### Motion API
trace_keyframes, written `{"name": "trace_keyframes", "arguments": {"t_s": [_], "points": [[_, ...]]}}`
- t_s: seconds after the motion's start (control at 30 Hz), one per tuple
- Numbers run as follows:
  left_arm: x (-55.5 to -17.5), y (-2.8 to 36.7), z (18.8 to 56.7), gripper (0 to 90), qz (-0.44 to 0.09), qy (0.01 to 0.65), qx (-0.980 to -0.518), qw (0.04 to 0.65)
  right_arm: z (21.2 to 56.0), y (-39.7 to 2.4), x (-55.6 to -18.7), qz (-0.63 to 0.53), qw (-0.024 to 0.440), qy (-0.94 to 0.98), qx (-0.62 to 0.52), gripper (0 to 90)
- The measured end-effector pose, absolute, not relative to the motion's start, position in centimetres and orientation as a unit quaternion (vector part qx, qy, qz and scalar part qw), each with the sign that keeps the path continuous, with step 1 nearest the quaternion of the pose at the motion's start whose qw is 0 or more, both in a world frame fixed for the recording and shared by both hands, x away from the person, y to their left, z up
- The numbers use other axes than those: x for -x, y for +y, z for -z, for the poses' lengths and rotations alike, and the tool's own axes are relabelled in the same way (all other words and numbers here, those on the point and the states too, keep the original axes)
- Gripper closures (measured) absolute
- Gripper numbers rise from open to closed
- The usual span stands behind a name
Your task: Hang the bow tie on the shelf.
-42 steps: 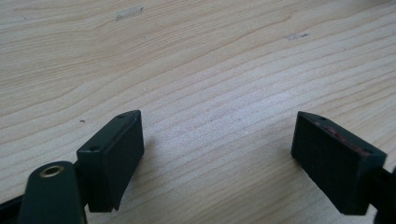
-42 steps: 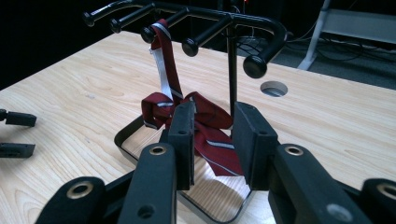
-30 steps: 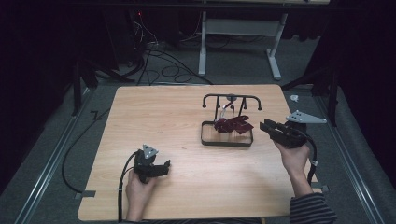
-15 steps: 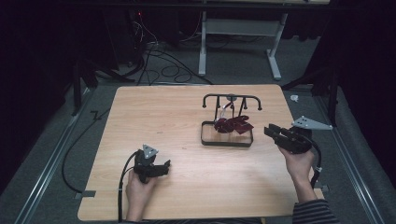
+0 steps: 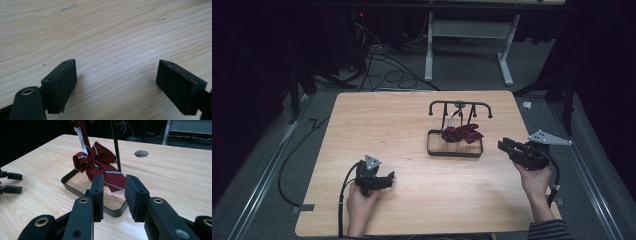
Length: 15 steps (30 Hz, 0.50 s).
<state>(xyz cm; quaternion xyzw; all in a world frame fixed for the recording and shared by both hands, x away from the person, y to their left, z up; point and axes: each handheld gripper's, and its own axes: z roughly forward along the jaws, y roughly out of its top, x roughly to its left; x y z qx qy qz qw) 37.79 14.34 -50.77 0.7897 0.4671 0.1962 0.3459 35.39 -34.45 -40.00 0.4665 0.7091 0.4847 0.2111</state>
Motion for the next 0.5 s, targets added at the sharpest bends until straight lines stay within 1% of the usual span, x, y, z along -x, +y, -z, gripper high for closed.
{"name": "trace_keyframes", "arguments": {"t_s": [0.5], "points": [[-37.8,14.3,50.8,17.4,-0.196,0.467,-0.790,0.346,41.3,-34.6,-34.7,-0.487,0.197,0.707,-0.473,70.1]]}}
